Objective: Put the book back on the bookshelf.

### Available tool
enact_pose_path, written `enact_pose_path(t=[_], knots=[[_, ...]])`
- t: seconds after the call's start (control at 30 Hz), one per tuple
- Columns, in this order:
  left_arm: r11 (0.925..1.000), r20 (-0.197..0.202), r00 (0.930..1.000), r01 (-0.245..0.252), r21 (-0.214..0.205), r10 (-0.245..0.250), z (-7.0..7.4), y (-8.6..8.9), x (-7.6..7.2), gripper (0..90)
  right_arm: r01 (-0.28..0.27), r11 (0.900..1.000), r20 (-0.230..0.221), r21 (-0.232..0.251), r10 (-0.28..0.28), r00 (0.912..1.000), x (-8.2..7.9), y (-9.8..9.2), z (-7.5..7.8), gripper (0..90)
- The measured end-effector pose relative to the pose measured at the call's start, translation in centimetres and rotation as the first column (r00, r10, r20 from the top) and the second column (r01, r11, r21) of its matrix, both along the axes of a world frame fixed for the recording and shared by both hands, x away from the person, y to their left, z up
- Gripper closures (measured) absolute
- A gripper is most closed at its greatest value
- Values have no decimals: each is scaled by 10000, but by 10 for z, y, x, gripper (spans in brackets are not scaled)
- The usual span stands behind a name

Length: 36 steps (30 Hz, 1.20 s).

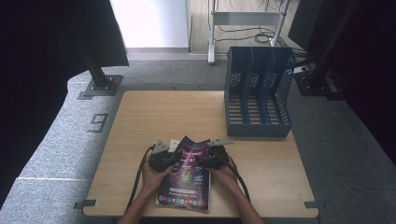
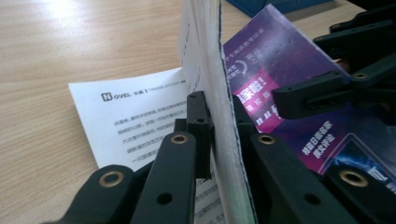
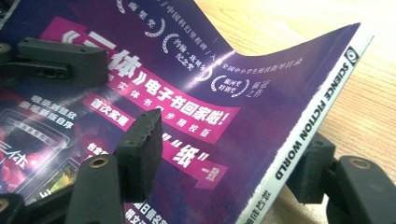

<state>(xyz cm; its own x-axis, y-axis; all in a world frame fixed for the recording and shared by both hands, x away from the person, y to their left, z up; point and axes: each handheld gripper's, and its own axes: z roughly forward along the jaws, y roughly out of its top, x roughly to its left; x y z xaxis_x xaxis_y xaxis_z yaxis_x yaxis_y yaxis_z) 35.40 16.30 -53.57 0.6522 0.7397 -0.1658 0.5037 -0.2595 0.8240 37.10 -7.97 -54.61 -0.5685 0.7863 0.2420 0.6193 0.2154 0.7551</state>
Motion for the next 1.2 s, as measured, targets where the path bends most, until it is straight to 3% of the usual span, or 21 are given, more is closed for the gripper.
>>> enact_pose_path(t=[0.37, 0.5, 0.53, 0.73, 1.07, 1.2], knots=[[10000, 79, 10000, -29, -41, 29, 1, 0, -1, 842, 64, 9999, -184, 115, -62, 9998, 2, -4, -1, 439], [10000, 151, 9999, -23, -91, 24, 3, 0, -2, 842, 132, 9996, -251, 231, -126, 9996, 2, -6, 0, 501], [9999, 175, 9998, -23, -113, 25, 4, 0, -2, 843, 87, 9998, 63, 150, -88, 9999, 0, -8, 2, 584], [9998, 250, 9997, 19, -176, -15, 6, 1, -4, 843, -17, 10000, 331, 14, 16, 9995, -2, -8, 6, 614], [9992, 501, 9987, 3, -396, 17, 14, 3, -8, 844, -40, 9996, 689, 277, 21, 9976, -8, -11, 16, 653], [9984, 644, 9979, -17, -560, 53, 18, 5, -9, 844, -20, 9995, 1063, 322, -14, 9943, -12, -12, 21, 658]])
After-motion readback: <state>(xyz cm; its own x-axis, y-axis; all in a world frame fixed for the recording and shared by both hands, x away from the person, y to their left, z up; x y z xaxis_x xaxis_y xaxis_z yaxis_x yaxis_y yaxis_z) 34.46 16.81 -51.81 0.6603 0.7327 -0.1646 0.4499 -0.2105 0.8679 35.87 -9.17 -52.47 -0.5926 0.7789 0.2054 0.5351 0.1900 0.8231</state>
